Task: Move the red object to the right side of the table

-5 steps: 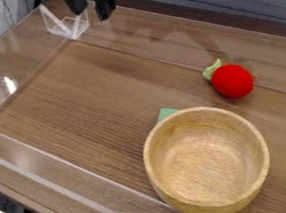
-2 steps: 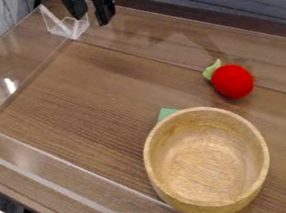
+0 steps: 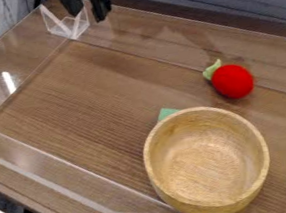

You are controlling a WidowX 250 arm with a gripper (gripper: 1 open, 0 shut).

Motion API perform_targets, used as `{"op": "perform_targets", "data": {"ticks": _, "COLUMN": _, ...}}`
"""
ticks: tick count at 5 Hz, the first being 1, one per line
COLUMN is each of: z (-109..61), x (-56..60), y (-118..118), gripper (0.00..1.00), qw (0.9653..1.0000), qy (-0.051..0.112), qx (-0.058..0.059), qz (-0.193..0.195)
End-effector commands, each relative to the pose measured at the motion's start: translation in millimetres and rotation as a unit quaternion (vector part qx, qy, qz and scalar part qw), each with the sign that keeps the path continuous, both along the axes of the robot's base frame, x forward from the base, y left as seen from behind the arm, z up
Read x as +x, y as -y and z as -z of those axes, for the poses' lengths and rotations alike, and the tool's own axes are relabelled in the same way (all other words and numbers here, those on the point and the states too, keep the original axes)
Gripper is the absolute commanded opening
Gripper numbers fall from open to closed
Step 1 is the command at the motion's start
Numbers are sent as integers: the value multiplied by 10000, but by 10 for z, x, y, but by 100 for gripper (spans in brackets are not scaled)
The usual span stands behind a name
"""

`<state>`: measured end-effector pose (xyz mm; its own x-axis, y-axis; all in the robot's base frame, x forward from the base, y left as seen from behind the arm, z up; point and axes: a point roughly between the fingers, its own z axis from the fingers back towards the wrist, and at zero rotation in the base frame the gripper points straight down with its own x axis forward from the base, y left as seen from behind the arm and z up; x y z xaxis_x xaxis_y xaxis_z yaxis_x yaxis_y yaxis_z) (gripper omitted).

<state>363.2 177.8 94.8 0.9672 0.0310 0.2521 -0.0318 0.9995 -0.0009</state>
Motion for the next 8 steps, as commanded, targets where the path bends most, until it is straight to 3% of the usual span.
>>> {"op": "perform_targets", "data": {"ticks": 1, "z": -208, "x": 87, "y": -96, "gripper": 100, "qw": 9973, "qy": 283, "qx": 178, "qz": -653}}
{"op": "perform_targets", "data": {"ticks": 2, "z": -233, "x": 110, "y": -29, "gripper": 100, "qw": 9925, "qy": 322, "qx": 145, "qz": -1172}}
{"op": "perform_targets", "data": {"ticks": 4, "z": -633, "x": 78, "y": 47, "gripper": 100, "qw": 9967, "qy": 409, "qx": 64, "qz": -704}}
{"op": "perform_targets", "data": {"ticks": 5, "z": -613, "x": 25, "y": 220, "gripper": 100, "qw": 9984, "qy": 408, "qx": 21, "qz": -399}}
{"op": "perform_targets", "data": {"ticks": 6, "z": -500, "x": -43, "y": 360, "gripper": 100, "qw": 9994, "qy": 300, "qx": 5, "qz": -159}}
{"op": "perform_targets", "data": {"ticks": 8, "z": -197, "x": 114, "y": 324, "gripper": 100, "qw": 9993, "qy": 242, "qx": -17, "qz": 279}}
